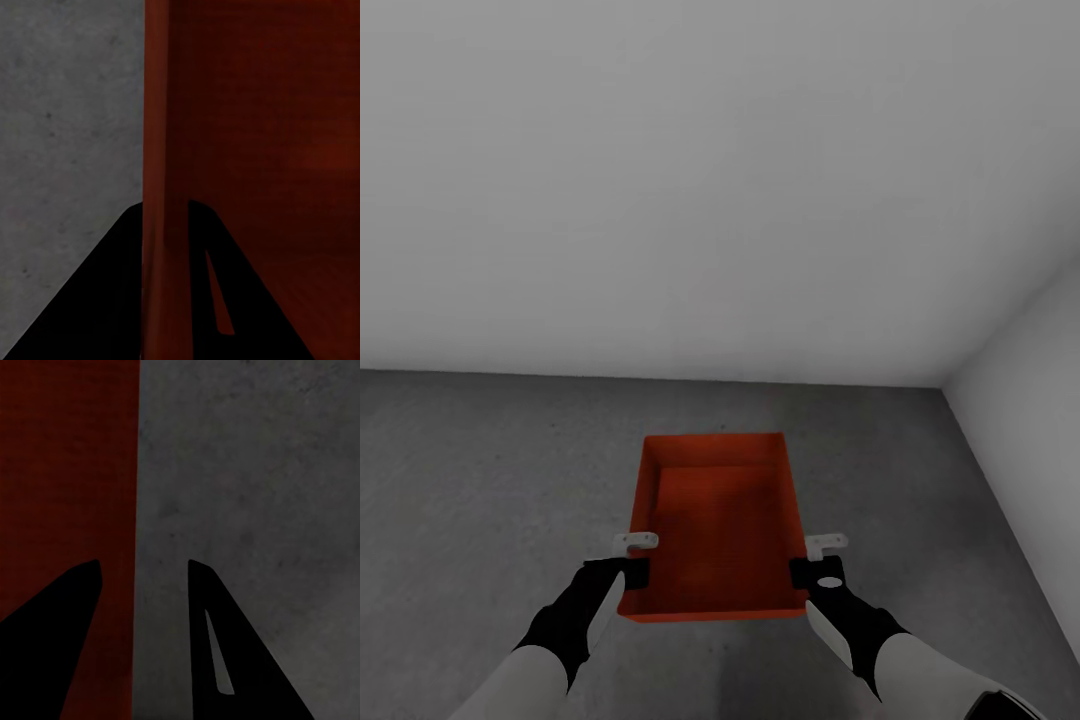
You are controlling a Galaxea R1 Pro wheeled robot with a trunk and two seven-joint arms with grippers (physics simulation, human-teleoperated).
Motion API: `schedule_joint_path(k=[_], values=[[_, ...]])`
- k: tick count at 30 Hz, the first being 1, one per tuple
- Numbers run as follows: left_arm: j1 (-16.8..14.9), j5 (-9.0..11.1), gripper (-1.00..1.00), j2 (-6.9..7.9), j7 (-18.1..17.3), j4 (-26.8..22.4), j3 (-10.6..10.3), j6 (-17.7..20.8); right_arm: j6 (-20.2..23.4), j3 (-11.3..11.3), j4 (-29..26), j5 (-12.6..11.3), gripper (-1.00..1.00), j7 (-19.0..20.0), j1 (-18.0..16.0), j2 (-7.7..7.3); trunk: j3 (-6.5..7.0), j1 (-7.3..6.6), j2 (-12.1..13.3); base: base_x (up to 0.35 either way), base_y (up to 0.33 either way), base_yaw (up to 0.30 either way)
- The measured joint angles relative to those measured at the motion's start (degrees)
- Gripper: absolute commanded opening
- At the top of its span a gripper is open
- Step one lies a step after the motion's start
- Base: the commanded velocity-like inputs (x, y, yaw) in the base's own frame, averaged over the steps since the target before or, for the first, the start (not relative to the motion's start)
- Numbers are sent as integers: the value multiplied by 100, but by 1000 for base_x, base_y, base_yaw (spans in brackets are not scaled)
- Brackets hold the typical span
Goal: Move the two storage containers from the living room to the garage. In the garage, place one container on the floor and stack the other container on top of it (either order is fine).
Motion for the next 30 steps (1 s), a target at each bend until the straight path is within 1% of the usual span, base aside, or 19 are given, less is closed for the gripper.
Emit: schedule_joint_path(k=[30], values=[[1, -5, -100, 0, -5, 3, 3, 0, 4, -5, 0, 7, -100, 2, 1, 1, -539, 659, -1204, 0, 0, 0]])
